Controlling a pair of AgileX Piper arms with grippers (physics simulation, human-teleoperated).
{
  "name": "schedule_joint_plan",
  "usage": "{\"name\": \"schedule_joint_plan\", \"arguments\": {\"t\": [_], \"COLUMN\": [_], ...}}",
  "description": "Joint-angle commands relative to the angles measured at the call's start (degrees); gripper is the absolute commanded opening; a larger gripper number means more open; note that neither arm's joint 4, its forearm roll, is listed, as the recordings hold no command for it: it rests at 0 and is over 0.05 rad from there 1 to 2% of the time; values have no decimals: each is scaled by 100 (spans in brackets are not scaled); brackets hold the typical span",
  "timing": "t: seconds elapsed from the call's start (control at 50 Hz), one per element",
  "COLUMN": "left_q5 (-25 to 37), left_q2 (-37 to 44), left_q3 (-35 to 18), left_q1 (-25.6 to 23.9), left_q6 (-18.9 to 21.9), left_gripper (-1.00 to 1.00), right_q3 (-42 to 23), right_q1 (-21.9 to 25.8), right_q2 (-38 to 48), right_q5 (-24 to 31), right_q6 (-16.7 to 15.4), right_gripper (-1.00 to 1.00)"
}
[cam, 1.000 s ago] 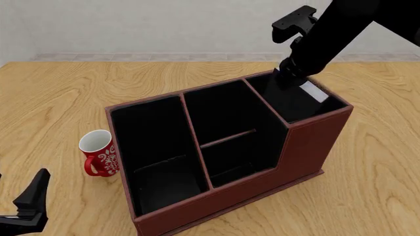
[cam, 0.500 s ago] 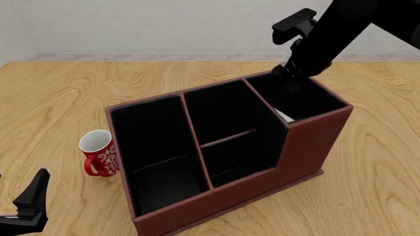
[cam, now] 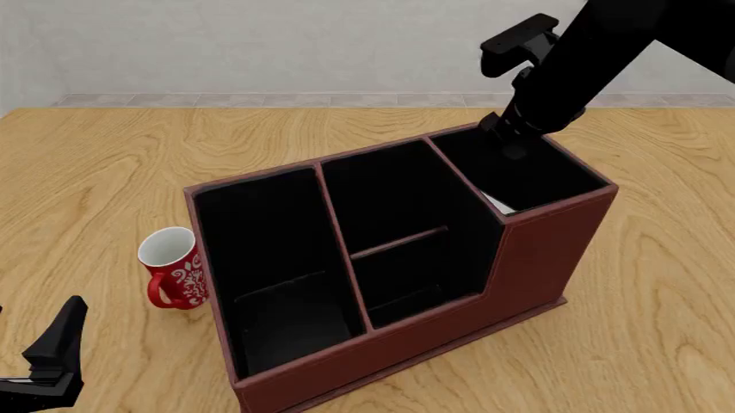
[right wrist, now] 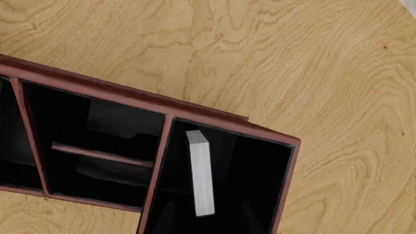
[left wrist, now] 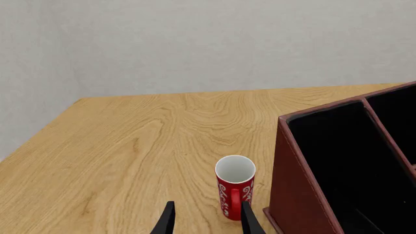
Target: Pick up the book and place it in the right compartment of the caddy.
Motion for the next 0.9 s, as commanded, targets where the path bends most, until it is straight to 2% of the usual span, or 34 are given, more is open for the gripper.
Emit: {"name": "schedule_joint_plan", "arguments": {"t": [0.02,0.26,0.36,0.4,0.46,0.9], "left_q5": [-4,-213,-269,-226,-280,-445], "left_q2": [3,157,196,136,183,300], "left_q3": [0,2,2,2,2,1], "left_q1": [1,-23,-34,-67,-57,-76], "left_q6": [-9,-16,-20,179,135,202], "left_gripper": [100,100,100,100,100,100], "right_q3": [30,179,401,478,595,1242], "right_q1": [-56,-164,-79,-51,40,14], "right_q2": [-85,-430,-697,-815,-1017,-2412], "right_q5": [0,0,0,0,0,0], "right_q6": [-63,-254,-330,-374,-381,-1167], "right_gripper": [100,100,100,100,100,100]}}
